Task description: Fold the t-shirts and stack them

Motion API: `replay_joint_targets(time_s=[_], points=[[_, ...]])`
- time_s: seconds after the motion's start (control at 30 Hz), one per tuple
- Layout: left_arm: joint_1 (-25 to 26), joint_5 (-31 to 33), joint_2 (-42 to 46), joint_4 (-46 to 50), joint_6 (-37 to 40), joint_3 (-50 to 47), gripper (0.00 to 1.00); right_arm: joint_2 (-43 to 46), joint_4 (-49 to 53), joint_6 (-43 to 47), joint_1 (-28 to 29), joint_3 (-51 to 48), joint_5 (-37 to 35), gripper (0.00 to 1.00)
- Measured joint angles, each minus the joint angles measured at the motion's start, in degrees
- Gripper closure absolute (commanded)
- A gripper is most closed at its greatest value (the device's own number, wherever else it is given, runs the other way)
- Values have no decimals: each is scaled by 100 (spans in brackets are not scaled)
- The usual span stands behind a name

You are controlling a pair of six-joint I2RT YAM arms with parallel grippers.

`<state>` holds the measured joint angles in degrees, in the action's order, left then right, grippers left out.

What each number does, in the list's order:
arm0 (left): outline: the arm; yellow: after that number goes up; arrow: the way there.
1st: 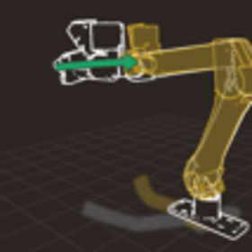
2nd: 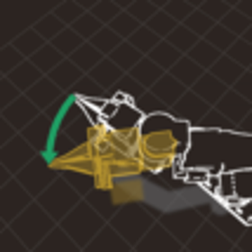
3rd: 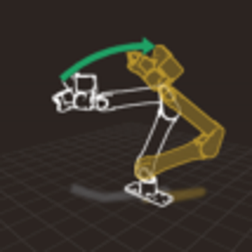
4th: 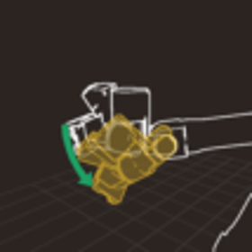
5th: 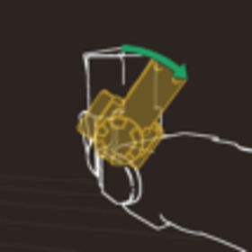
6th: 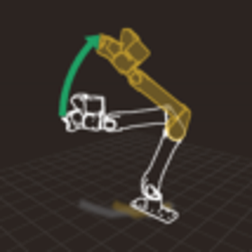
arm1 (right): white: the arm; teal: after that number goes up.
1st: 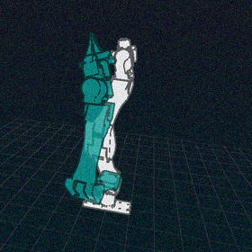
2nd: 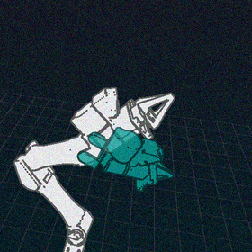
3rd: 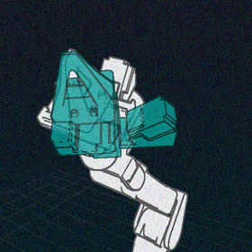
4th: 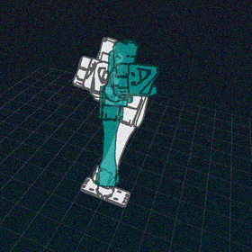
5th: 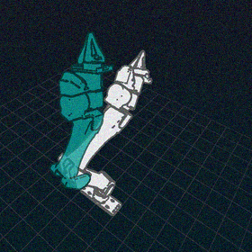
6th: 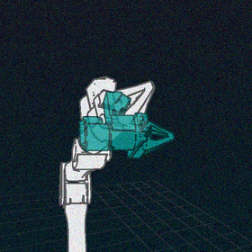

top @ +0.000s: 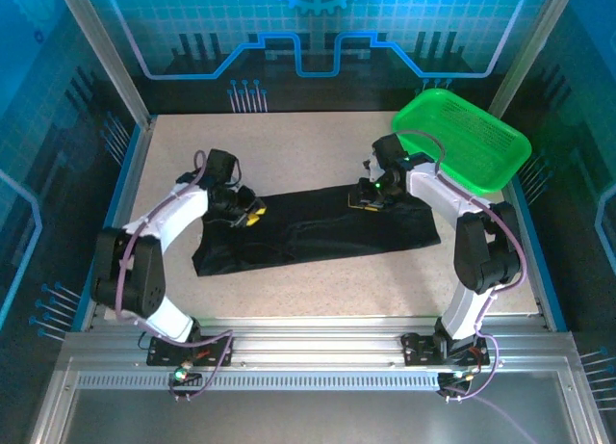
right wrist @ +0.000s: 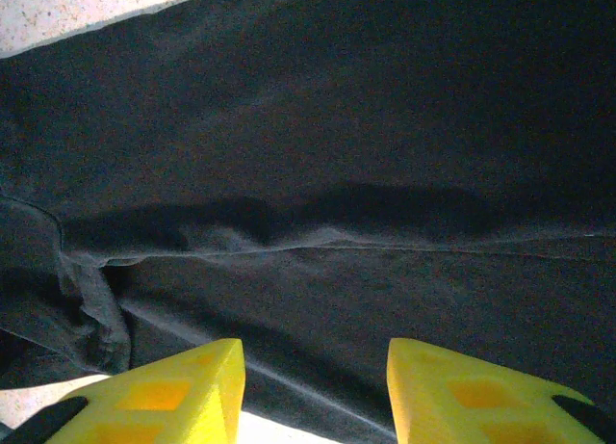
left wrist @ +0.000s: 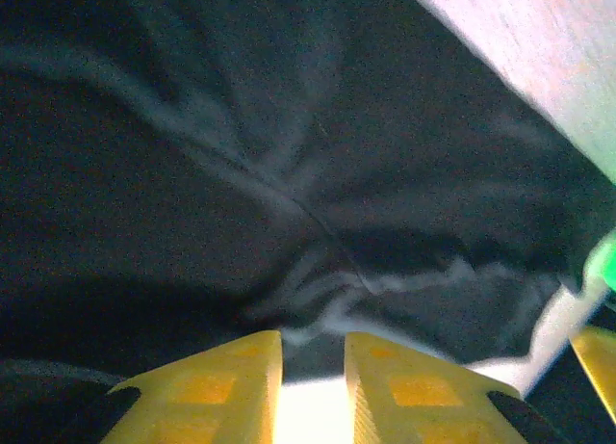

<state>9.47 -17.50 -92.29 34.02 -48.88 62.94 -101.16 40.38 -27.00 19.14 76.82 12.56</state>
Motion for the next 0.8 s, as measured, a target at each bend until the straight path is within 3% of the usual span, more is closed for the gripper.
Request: replay_joint_targets(time_s=[0.23,0.53,0.8], points=[[-28,157,-953,173,756,4,81,-4,0,-17,83,0,35,56],[516,63,-7,212,846,-1062,81,-76,-24,-46,85,4,55,56],[957,-57,81,195,682,-1543,81,-271,-57,-61,85,146,107,56]])
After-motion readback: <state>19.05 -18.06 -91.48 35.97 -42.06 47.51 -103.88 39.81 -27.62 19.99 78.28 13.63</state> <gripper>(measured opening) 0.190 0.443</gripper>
